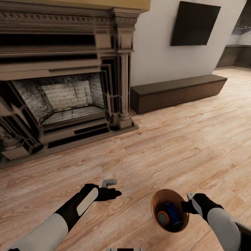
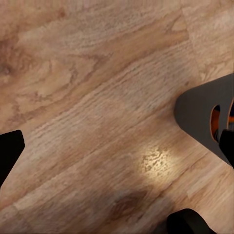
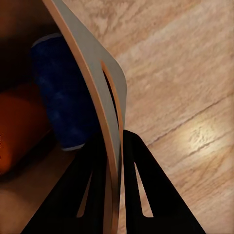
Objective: Put the three can of soda from the living room inside the tash can in the kitchen.
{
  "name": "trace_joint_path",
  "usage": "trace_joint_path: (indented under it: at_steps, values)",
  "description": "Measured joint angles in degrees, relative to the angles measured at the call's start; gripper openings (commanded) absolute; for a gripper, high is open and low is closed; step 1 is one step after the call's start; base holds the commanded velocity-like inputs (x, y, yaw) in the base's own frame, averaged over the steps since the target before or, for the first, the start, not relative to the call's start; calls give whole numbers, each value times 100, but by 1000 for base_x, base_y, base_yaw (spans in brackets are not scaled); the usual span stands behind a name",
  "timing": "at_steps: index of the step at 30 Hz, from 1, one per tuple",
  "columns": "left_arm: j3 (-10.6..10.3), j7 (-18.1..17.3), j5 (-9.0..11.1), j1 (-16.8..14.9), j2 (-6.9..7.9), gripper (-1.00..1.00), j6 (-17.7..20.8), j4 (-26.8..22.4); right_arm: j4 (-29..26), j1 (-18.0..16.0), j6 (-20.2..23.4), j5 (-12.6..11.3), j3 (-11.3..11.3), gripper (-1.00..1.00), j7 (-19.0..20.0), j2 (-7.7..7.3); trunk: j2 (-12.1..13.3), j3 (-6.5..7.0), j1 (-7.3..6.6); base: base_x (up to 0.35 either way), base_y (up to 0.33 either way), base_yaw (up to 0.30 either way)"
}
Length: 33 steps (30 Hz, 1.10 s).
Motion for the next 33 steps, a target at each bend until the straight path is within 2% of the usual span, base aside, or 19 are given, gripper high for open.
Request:
trace_joint_path:
  at_steps: [6,7,8,10,11,12,14,19,33]
  values:
    - [-7,0,-1,0,-2,100,-6,-1,-1,-3,14,-4,7,-100,0,-1,-42,-18,4,0,0,0]
    - [-7,0,-1,0,-2,100,-6,-1,-1,-3,14,-4,7,100,0,-1,-42,-18,4,0,0,0]
    - [-9,-1,2,-1,-3,100,-8,0,-19,0,-49,-45,-80,100,29,2,-42,-18,40,0,0,0]
    - [-10,-1,-1,-1,-3,100,-9,0,-17,1,-49,-48,-85,100,30,7,-41,-19,268,0,0,0]
    - [-10,-1,-1,-1,-3,100,-9,0,-14,1,-49,-48,-85,100,30,8,-41,-19,328,0,0,0]
    - [-10,-1,-1,-1,-3,100,-9,0,-8,1,-49,-49,-85,100,30,8,-41,-19,322,0,0,0]
    - [-8,-1,2,-1,-3,100,-9,-1,14,0,-53,-9,-69,100,26,6,-42,-18,227,0,0,0]
    - [-8,-5,0,-1,0,100,-4,0,35,0,-56,-13,-68,100,30,9,-41,-18,241,0,0,0]
    - [-16,-53,1,-1,-1,100,-4,-22,41,0,-57,-15,-68,100,28,10,519,232,-66,0,0,0]
